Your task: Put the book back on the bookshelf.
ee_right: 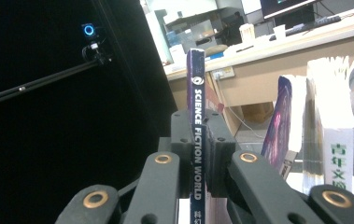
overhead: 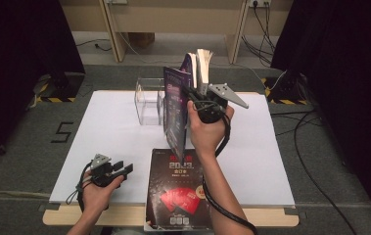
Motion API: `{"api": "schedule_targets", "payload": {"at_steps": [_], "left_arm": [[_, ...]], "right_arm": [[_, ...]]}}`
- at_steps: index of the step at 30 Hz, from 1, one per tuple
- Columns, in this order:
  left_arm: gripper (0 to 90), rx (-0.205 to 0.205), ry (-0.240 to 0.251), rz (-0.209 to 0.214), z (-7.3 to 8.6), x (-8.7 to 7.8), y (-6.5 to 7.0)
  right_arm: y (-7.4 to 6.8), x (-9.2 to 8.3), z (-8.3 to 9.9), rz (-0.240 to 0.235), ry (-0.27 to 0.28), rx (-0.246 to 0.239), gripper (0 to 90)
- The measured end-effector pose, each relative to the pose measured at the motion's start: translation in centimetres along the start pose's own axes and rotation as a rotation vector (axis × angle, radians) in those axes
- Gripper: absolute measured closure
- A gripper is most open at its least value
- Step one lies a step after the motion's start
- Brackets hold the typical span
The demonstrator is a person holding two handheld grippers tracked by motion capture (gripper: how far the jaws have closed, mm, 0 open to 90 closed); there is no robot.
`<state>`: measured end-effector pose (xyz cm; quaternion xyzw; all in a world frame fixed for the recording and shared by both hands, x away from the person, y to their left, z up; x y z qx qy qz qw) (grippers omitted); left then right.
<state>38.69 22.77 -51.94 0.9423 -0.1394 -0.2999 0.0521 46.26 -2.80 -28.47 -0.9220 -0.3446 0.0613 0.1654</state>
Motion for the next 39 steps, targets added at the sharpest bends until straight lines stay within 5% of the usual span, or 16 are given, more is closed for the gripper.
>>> {"api": "schedule_targets", "payload": {"at_steps": [39], "left_arm": [[52.4,0.0,-0.003,0.006,0.1,0.0,0.1]], "right_arm": [[1.1,4.7,-4.1,0.035,0.077,0.002,84.9]]}}
Point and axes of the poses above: each handheld gripper's, and its own axes: x roughly forward along the jaws, z roughly out of its underside, y roughly to its right, the point moved 6 cm from there along x, roughly forward along the jaws, and after that the axes turned 8 degrees about -z, right-handed, at the moved point
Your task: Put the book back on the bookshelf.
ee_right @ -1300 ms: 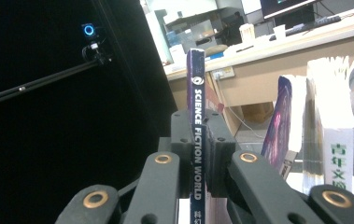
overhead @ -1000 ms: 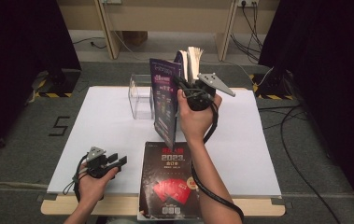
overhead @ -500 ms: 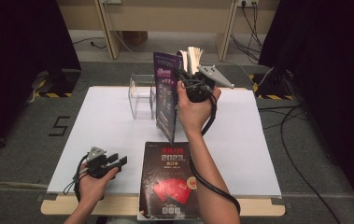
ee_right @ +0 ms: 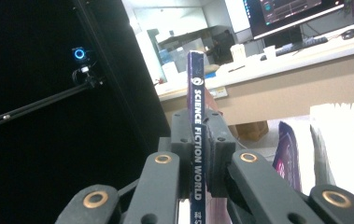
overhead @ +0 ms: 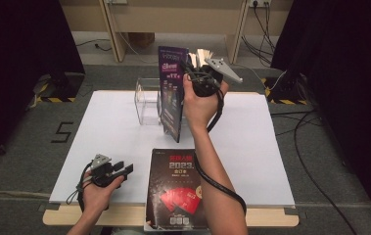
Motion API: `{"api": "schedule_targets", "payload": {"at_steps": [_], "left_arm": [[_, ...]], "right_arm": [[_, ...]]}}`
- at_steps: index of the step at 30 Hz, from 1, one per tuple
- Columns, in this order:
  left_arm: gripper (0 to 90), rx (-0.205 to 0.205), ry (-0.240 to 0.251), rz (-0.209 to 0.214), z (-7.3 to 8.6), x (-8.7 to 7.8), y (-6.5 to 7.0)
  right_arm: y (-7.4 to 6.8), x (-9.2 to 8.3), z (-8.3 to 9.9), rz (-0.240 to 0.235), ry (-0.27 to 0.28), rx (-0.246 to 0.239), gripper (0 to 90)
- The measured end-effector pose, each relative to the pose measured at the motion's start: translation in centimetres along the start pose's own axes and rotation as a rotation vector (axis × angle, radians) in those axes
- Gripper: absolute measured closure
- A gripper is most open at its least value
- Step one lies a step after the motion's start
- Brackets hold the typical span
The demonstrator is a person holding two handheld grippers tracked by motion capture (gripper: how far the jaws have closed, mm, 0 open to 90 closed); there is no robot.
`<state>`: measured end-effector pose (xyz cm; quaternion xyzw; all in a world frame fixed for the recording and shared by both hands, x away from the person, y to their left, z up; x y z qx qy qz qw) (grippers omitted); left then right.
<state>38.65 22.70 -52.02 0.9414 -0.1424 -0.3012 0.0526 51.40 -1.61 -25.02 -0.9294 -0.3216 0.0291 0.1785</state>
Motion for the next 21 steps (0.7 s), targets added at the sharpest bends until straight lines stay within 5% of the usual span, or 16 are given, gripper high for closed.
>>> {"api": "schedule_targets", "payload": {"at_steps": [21], "left_arm": [[52.4,-0.005,0.011,0.002,-0.2,-0.2,-0.1]], "right_arm": [[1.4,3.6,-0.8,0.07,0.05,-0.034,84.9]]}}
Point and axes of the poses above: each handheld gripper's, and its own axes: x roughly forward along the jaws, z roughly out of its underside, y roughly to its right, the point moved 6 cm from there along x, roughly forward along the jaws, and after that the axes turned 8 degrees about -z, right-handed, at the moved point
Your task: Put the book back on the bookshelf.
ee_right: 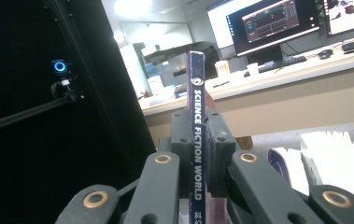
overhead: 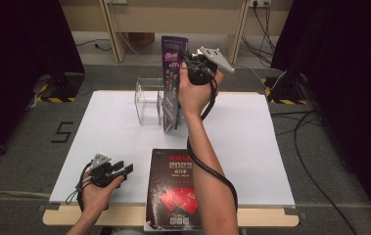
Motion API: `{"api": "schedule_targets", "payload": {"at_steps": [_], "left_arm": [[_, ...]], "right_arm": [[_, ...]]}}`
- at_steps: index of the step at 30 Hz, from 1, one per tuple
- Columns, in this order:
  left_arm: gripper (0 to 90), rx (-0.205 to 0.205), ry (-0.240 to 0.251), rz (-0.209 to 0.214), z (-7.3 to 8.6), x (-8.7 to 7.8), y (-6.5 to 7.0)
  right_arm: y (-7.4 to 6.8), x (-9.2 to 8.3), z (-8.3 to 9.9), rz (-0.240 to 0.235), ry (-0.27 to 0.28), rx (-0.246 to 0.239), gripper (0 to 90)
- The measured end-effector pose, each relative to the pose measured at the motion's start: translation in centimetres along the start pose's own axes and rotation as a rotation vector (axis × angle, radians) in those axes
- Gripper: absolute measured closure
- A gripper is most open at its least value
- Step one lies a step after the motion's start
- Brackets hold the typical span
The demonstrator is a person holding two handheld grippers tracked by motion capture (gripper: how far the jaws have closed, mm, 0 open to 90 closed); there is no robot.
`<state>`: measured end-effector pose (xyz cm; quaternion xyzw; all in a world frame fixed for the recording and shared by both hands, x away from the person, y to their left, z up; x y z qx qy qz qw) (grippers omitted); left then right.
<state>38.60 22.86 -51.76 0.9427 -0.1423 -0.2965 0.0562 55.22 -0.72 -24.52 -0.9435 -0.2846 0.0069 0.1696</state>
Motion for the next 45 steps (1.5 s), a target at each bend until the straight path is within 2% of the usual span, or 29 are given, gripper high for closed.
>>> {"api": "schedule_targets", "payload": {"at_steps": [3,13,23,30,33,37,38,39,43,45], "left_arm": [[52.5,-0.008,0.003,0.0,0.0,-0.1,-0.2],[52.5,-0.015,0.01,0.0,-0.2,-0.3,-0.3],[52.5,-0.019,0.01,0.003,-0.1,-0.4,-0.4],[52.5,-0.018,0.009,0.006,0.0,-0.3,-0.4],[52.6,-0.014,0.005,0.01,0.1,-0.2,-0.3],[52.6,-0.01,0.001,0.014,0.3,-0.2,-0.2],[52.6,-0.01,-0.001,0.015,0.3,-0.1,-0.1],[52.6,-0.007,-0.003,0.015,0.3,-0.1,-0.1],[52.6,-0.007,-0.006,0.017,0.4,0.0,-0.1],[52.6,-0.006,-0.006,0.018,0.5,-0.1,0.1]], "right_arm": [[0.1,0.9,0.2,0.01,-0.015,0.0,84.9],[-0.2,1.8,0.2,0.039,0.003,-0.033,84.9],[0.5,3.1,1.3,0.071,-0.018,-0.041,84.9],[1.0,4.0,2.9,0.105,-0.044,-0.06,84.8],[1.1,4.4,4.3,0.122,-0.066,-0.085,84.7],[1.3,4.7,6.2,0.128,-0.109,-0.076,84.5],[1.3,4.8,6.6,0.132,-0.122,-0.087,84.6],[1.2,4.7,6.9,0.124,-0.109,-0.1,84.5],[0.8,4.1,6.9,0.121,-0.131,-0.136,83.9],[0.7,3.7,6.9,0.124,-0.158,-0.135,81.9]]}}
Point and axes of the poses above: each handheld gripper's, and its own axes: x roughly forward along the jaws, z roughly out of its underside, y roughly to its right, the point moved 6 cm from there along x, roughly forward along the jaws, and after that the axes turned 8 degrees about -z, right-handed, at the moved point
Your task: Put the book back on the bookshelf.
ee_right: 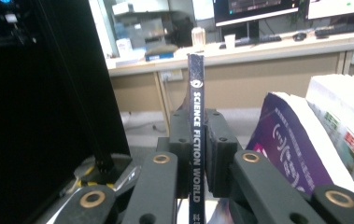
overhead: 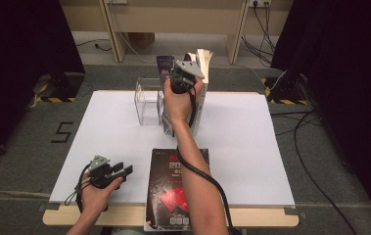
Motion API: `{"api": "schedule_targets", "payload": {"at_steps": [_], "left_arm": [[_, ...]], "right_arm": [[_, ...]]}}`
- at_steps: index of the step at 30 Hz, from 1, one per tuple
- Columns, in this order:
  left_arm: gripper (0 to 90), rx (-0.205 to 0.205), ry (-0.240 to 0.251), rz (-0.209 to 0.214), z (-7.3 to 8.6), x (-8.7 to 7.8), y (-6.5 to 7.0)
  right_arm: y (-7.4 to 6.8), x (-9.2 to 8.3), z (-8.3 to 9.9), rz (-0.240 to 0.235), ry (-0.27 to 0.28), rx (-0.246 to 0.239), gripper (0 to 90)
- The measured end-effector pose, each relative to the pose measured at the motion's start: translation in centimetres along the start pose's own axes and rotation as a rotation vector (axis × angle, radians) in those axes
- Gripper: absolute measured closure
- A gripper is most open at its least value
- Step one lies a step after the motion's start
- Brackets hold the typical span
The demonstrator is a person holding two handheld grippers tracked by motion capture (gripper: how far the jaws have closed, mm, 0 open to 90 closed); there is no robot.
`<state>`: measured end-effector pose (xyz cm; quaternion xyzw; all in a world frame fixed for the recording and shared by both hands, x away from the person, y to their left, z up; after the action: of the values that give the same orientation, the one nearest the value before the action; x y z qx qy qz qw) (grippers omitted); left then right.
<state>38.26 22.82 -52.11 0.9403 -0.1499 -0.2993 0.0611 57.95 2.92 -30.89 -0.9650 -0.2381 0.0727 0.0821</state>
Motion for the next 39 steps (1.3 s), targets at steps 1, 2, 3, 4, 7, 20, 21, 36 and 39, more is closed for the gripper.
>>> {"api": "schedule_targets", "payload": {"at_steps": [1,2,3,4,7,20,21,36,39], "left_arm": [[52.6,0.002,-0.001,0.001,0.0,0.0,0.0],[52.6,0.004,-0.001,0.001,0.0,0.0,0.0],[52.6,0.005,-0.002,0.001,0.0,0.1,0.0],[52.6,-0.002,-0.002,0.001,0.1,0.1,0.1],[52.6,-0.004,-0.001,-0.002,0.1,0.0,0.0],[52.6,-0.009,0.01,-0.002,0.0,-0.2,0.0],[52.6,-0.009,0.013,-0.003,-0.1,-0.3,0.0],[52.4,-0.019,0.016,0.005,-0.4,-0.1,0.2],[52.5,-0.02,0.009,0.007,-0.3,0.1,0.3]], "right_arm": [[-0.1,-0.3,0.0,0.003,-0.015,0.003,81.0],[-0.1,-0.5,0.0,0.003,-0.029,-0.006,80.3],[-0.2,-0.8,0.1,-0.002,-0.036,-0.006,79.9],[-0.3,-1.2,0.1,-0.01,-0.051,-0.004,79.9],[-0.4,-2.3,0.5,-0.029,-0.085,-0.006,79.6],[1.2,-7.3,2.6,-0.025,-0.186,0.055,78.5],[1.4,-7.6,2.8,-0.025,-0.192,0.062,78.4],[2.2,-10.3,5.1,-0.025,-0.259,0.106,76.3],[2.5,-10.5,5.5,-0.02,-0.27,0.105,76.0]]}}
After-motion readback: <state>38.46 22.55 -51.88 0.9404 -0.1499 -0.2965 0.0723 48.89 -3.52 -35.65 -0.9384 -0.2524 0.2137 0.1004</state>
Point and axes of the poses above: each handheld gripper's, and its own axes: x roughly forward along the jaws, z roughly out of its underside, y roughly to its right, the point moved 6 cm from there along x, roughly forward along the jaws, and after that the axes turned 8 degrees about -z, right-handed, at the moved point
